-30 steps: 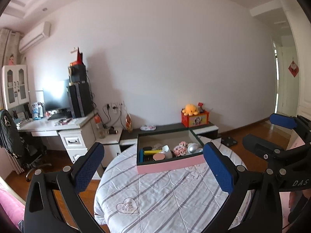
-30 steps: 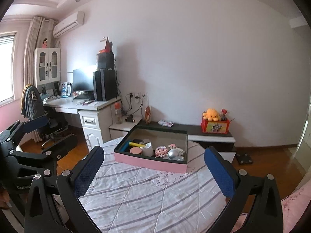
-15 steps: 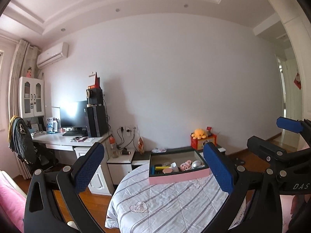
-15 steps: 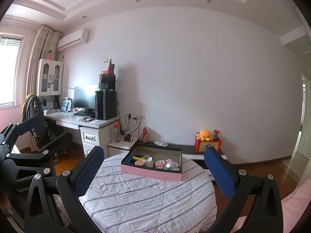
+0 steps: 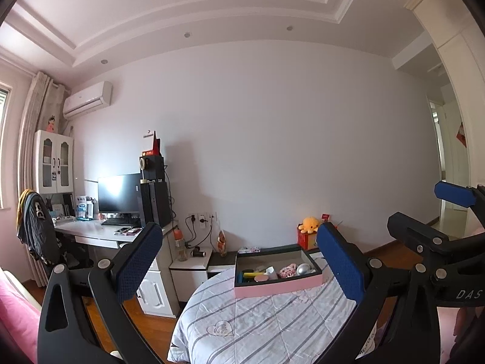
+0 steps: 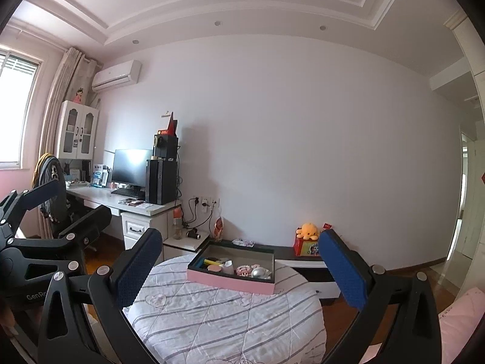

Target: Organize rigid objects

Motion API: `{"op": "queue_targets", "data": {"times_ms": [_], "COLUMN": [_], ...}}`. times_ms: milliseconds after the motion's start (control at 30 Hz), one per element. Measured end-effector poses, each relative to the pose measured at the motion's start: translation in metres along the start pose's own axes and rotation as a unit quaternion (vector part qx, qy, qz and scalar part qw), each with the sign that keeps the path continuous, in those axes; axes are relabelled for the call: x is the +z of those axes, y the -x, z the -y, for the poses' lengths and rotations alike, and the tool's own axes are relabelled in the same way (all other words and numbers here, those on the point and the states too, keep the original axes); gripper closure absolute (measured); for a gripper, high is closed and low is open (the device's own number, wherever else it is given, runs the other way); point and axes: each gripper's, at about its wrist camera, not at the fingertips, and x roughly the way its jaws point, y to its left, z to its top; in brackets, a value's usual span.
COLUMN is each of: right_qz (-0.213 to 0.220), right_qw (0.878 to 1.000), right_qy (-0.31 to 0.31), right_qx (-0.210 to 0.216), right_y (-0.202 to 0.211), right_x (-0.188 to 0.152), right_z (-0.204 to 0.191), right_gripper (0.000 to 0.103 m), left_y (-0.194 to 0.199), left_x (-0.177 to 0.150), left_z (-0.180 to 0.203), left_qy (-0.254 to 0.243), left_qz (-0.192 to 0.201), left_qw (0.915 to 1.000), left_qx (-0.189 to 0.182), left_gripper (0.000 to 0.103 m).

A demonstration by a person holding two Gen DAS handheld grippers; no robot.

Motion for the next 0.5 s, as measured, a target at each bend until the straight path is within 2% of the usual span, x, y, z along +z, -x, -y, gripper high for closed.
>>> {"op": "queue_targets", "data": {"times_ms": [500], "right_qz": [0.008], "right_qw": [1.0], "right_qy": [0.005], "right_qx": [-0.006], "right_y": [0.0056], "right_x": [0.0043], "right_z": [-0.002], "right_gripper": [0.0], "left_y": [0.0027], "left_x": [0.0012], "left_z": [0.0023], "left_qy": [0.001], "left_qz": [0.001], "left_qw": [1.0], "left_qx": [0.003], "left_gripper": [0.0]}}
